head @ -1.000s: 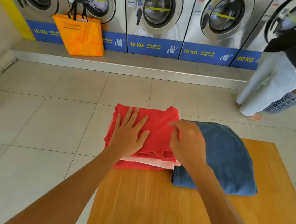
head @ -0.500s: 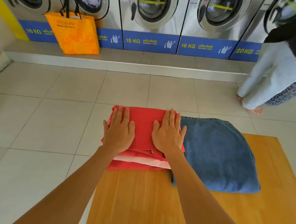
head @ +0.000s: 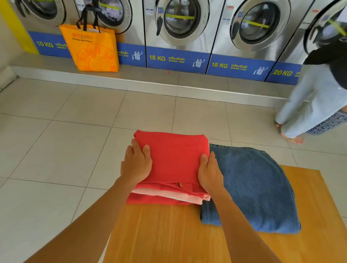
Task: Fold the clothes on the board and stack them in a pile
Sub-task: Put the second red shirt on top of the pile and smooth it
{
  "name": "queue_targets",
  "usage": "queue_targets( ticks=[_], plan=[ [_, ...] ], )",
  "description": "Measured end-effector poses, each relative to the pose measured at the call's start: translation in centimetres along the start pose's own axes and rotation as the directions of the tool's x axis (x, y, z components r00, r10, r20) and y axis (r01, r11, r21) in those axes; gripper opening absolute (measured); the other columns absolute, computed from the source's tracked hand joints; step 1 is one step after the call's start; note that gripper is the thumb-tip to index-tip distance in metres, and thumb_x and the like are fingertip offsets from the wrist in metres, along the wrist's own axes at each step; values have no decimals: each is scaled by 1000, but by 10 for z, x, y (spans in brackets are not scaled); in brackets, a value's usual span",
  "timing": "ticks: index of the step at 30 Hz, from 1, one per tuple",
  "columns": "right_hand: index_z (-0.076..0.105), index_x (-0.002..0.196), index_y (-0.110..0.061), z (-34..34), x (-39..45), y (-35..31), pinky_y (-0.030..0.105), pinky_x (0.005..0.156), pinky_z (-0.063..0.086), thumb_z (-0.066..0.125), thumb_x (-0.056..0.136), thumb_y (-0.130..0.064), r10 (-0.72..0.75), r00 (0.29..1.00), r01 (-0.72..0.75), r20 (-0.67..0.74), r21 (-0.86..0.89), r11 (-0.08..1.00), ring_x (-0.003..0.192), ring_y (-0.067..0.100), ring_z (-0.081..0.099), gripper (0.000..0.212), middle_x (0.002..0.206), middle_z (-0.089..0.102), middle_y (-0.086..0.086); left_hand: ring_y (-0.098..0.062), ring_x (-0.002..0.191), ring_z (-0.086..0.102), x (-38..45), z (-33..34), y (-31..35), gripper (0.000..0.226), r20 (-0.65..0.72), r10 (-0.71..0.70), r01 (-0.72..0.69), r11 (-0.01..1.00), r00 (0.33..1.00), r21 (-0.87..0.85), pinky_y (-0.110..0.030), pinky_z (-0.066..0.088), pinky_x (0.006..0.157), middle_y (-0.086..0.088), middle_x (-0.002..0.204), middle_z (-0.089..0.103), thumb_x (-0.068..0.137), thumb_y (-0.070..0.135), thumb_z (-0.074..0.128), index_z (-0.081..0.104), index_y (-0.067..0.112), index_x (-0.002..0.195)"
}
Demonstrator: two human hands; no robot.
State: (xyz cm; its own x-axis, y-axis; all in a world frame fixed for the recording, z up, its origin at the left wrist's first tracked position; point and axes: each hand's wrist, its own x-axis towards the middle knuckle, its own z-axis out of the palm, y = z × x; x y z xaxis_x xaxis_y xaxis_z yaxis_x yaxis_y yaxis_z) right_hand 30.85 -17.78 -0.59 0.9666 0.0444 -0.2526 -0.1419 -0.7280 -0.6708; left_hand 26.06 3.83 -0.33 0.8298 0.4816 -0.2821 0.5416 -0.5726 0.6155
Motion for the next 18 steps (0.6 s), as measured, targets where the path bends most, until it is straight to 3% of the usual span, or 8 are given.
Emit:
queue_targets(
  ticks=[3, 5, 7, 9, 11, 13, 16, 18],
  plan=[
    [13, 157, -5, -13, 2, -2, 56, 119, 19, 22, 107, -38, 57, 998, -54, 19, -158, 986, 153, 28, 13, 61, 166, 14, 12, -39, 131, 46, 0, -13, -2, 68, 62, -140, 144, 987, 988, -72, -50, 37, 108, -21, 148, 42, 103, 48, 15, 21, -1, 150],
    [13, 158, -10, -15, 2, -18, 61, 119, 14, 27, 105, -31, 13, 996, -32, -84, -233, 972, 154, 25, 4, 58, 167, 5, 9, -37, 135, 41, 0, -20, -2, 59, -75, -97, 100, 994, 992, 39, -55, 30, 112, -21, 148, 41, 104, 40, 21, 29, -1, 146],
    [14, 158, -18, -9, 0, -40, 61, 118, 11, 27, 104, -32, -162, 973, 110, -166, -283, 953, 154, 24, 1, 57, 167, 3, 6, -34, 148, 22, 1, -22, 3, 52, -255, 102, -59, 984, 962, 170, -56, 17, 119, -16, 159, 28, 104, 28, 28, 26, 4, 151],
    [17, 158, -25, 5, -4, -57, 58, 120, 6, 22, 104, -41, -326, 939, 268, -110, -358, 894, 154, 22, -2, 56, 168, 3, 3, -30, 152, 12, 2, -22, 16, 49, -305, 323, -251, 934, 896, 253, -54, 10, 120, -13, 162, 24, 104, 23, 30, 32, 11, 151],
    [18, 158, -29, 21, -7, -58, 56, 122, 0, 17, 102, -48, -366, 931, 323, -17, -432, 842, 154, 21, -5, 59, 168, 3, 2, -28, 152, 12, 1, -14, 28, 48, -197, 521, -442, 832, 831, 336, -54, 10, 122, -10, 161, 27, 104, 28, 29, 40, 16, 149],
    [14, 159, -29, 31, -8, -46, 55, 122, -2, 10, 99, -54, -346, 938, 302, 1, -490, 818, 154, 19, -7, 65, 168, 3, 2, -23, 153, 11, 2, -6, 27, 50, -26, 607, -545, 731, 795, 412, -53, 8, 122, -5, 162, 26, 104, 36, 25, 39, 21, 150],
    [10, 159, -26, 31, -2, -30, 55, 122, -5, 8, 94, -65, -302, 952, 247, -39, -484, 840, 153, 18, -13, 76, 168, -3, 2, -21, 152, 12, 17, -9, 13, 53, 14, 459, -433, 827, 888, 358, -52, 13, 121, -3, 163, 22, 104, 41, 23, 32, 24, 153],
    [6, 159, -22, 31, 1, -29, 54, 122, -3, 10, 91, -70, -262, 963, 208, -55, -466, 860, 153, 20, -16, 83, 167, -8, 5, -28, 145, 30, 31, -23, 9, 54, -4, 294, -286, 930, 956, 230, -51, 27, 116, -10, 155, 38, 104, 42, 25, 40, 16, 148]
  ],
)
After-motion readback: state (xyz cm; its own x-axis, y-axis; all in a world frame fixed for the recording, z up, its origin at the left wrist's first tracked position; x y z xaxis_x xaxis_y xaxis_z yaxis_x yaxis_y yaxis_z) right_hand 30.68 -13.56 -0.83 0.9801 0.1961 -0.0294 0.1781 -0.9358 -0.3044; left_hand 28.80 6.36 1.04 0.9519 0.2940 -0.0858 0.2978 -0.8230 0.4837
